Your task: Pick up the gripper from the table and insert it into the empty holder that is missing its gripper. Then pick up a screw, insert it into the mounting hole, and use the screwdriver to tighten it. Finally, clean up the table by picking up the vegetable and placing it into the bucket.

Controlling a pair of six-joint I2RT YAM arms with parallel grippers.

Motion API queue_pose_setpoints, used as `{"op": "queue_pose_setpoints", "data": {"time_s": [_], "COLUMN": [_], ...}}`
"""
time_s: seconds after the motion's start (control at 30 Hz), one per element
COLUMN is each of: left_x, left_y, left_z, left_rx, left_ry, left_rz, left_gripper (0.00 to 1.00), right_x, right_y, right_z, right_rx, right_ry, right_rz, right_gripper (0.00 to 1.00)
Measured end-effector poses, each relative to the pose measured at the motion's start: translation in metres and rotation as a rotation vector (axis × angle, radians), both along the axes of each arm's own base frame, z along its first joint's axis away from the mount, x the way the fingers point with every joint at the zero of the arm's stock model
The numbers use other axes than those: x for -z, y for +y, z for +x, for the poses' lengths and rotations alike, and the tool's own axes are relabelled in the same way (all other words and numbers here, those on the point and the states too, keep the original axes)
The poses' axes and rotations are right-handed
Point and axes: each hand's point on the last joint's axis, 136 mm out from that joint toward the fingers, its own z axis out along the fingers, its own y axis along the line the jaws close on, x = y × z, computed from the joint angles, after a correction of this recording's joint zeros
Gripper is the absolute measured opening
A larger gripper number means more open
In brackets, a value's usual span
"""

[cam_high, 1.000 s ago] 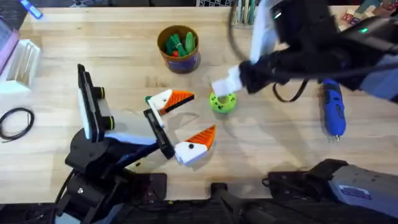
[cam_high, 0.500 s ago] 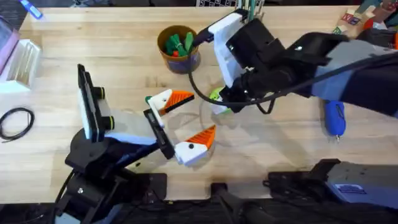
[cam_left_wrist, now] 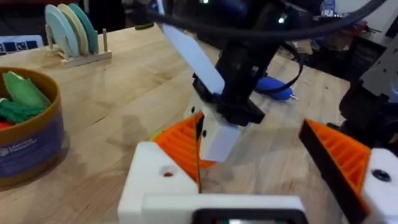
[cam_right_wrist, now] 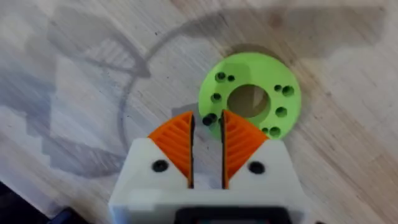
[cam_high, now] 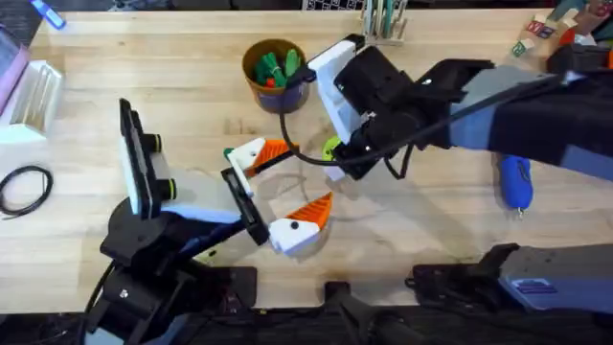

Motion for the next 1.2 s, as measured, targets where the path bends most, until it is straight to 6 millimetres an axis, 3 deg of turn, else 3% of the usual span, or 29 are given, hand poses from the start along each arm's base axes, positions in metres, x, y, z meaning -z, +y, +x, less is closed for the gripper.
{"op": "queue_pose_setpoints", "data": {"time_s": [0.1,0.13,0.17,0.5,0.67,0.93,1.1,1.2], "left_x": [0.0,0.0,0.0,0.0,0.0,0.0,0.0,0.0], "left_y": [0.0,0.0,0.0,0.0,0.0,0.0,0.0,0.0], "left_z": [0.0,0.0,0.0,0.0,0.0,0.0,0.0,0.0], "left_rx": [0.0,0.0,0.0,0.0,0.0,0.0,0.0,0.0], "left_ry": [0.0,0.0,0.0,0.0,0.0,0.0,-0.001,0.0], "left_rz": [0.0,0.0,0.0,0.0,0.0,0.0,0.0,0.0], "left_gripper": [0.987,0.986,0.986,0.986,0.986,0.988,0.987,0.987], "right_x": [0.002,0.002,0.002,0.001,-0.012,-0.058,-0.114,-0.152], "right_y": [0.0,0.0,0.0,-0.014,-0.016,-0.02,-0.013,0.008], "right_z": [0.002,0.002,0.003,0.015,0.023,0.024,0.031,0.034], "right_rx": [0.002,0.002,0.003,0.034,0.047,0.052,0.048,0.018], "right_ry": [-0.003,-0.005,-0.009,-0.071,-0.095,-0.087,-0.131,-0.165], "right_rz": [-0.006,-0.006,-0.009,-0.089,-0.115,-0.144,-0.099,0.015], "right_gripper": [0.183,0.062,0.021,0.008,0.007,0.007,0.007,0.007]}}
